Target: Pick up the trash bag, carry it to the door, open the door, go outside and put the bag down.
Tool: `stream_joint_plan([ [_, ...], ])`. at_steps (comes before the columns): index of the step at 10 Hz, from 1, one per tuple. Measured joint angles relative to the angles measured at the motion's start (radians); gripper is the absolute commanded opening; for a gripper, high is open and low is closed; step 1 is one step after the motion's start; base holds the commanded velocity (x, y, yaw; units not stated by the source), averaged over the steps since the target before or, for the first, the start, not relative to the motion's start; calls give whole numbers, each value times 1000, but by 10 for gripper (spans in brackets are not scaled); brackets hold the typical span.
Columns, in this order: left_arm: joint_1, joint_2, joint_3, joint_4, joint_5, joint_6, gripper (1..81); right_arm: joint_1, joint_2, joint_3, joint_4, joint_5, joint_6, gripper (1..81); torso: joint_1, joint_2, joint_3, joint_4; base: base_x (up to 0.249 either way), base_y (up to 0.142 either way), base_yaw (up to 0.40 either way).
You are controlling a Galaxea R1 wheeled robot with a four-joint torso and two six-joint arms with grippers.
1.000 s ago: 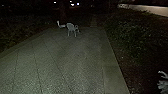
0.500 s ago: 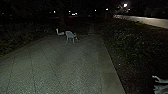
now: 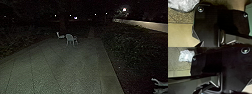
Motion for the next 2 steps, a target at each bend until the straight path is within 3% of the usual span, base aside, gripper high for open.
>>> stream_joint_plan([
  [2,2,0,-14,2,-6,0,811,-5,13,-2,0,0,1,811,-1,-1,24,0,0,0,0],
])
